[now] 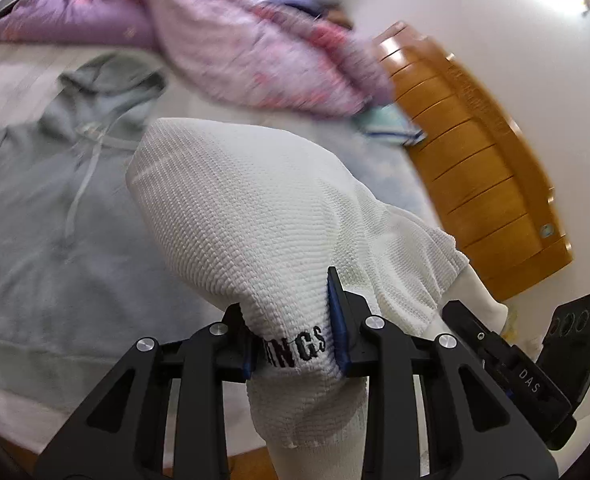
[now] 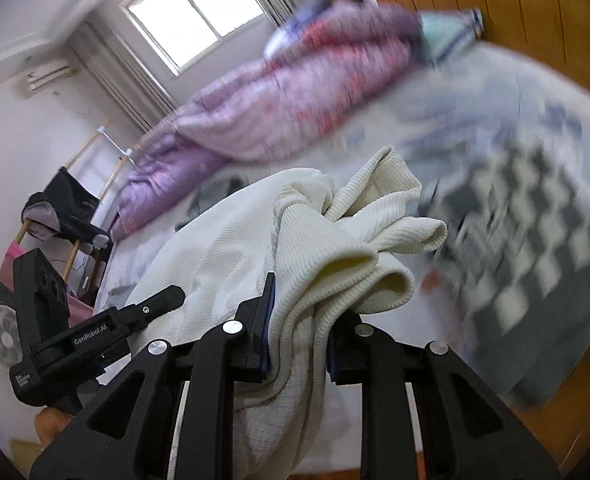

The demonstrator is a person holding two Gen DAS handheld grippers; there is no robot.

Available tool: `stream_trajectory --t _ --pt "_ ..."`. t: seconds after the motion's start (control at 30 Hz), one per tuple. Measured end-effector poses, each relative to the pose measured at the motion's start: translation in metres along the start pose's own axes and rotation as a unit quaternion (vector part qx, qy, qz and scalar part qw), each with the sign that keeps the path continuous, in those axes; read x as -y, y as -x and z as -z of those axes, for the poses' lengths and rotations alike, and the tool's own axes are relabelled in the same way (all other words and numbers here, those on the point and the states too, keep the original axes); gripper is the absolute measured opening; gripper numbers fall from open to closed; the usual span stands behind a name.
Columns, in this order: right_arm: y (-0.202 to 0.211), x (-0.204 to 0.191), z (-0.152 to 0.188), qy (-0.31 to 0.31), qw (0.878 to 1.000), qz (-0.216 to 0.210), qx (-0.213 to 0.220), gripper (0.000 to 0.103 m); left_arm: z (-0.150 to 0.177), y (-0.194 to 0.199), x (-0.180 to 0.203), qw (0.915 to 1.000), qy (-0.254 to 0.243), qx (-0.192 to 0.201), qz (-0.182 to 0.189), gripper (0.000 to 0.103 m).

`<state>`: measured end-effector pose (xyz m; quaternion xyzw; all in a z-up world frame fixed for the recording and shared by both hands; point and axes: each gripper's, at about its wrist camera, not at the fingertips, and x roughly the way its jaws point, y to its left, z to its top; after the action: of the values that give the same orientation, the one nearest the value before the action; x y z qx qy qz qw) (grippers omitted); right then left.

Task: Fold large clothes
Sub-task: 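Lift the folded jacket with both grippers and carry it toward the bed headboard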

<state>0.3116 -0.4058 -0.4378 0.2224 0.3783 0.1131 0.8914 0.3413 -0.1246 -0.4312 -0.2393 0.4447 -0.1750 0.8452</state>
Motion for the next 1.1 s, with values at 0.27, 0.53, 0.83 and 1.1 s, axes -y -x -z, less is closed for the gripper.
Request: stream_trajectory --t 0.27,0.53,0.83,1.1 --pt "0.066 0.117 -0.047 -0.018 0.994 0.030 0.102 0.019 -0.004 -0.075 0.138 0.9946 -0.064 0.032 0.075 0.028" --pt "0.007 0.279 0.005 -0.125 0.984 0.129 -0.001 0.019 0.073 -0.247 0.175 0.9908 -0.114 -0.071 0.017 0.028" --pt "0.011 0.289 0.024 -0.112 0.984 0.137 0.005 0.018 0.077 -0.254 0.182 0.9881 -0.137 -0.069 0.010 0.030" --pt "0.003 0.314 0.026 -0.119 0.982 0.144 -0.031 0.018 0.090 -0.251 0.194 0.9858 -0.157 -0.059 -0.001 0.030"
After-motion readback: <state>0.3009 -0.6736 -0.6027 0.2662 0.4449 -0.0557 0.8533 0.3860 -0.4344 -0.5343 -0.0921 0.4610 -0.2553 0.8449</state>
